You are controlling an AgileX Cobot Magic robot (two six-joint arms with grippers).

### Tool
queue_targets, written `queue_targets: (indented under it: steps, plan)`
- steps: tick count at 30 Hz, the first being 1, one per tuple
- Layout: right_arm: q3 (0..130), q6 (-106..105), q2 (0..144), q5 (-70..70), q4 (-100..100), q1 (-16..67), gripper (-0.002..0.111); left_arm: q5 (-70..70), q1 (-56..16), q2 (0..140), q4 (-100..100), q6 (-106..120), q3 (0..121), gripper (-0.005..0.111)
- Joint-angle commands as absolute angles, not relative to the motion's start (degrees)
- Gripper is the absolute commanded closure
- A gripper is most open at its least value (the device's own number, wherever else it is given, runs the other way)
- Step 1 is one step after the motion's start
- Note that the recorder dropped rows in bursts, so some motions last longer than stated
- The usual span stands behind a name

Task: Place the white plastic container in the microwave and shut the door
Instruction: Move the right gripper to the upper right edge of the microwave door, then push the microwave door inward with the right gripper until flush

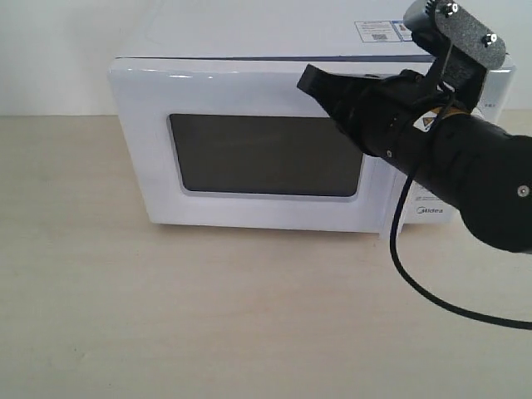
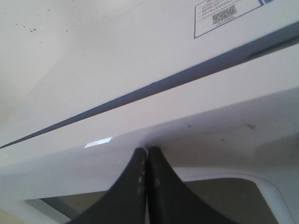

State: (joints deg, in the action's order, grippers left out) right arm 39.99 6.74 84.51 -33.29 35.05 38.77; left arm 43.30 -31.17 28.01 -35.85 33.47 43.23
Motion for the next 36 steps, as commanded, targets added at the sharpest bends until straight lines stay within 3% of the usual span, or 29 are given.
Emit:
queue_targets:
  steps: [1, 27, 32, 36]
  plan:
    - [42.1, 0.3, 85.5, -34.4, 40.0, 38.2, 0.108, 43.4, -31.4, 27.8, -36.7, 33.0, 42.9, 0.102]
    - [46.4, -12.5, 82.6, -25.0, 43.9, 35.2, 0.108, 43.3, -31.4, 27.8, -36.7, 33.0, 42.9, 0.102]
    - [46.3, -19.5, 77.0, -16.7, 43.9, 36.7, 0.108, 43.3, -31.4, 27.8, -36.7, 33.0, 42.9, 0.102]
    - [46.1, -23.1, 71.4, -0.5, 43.9, 36.5, 0.108, 43.3, -31.4, 27.8, -36.7, 33.0, 42.9, 0.102]
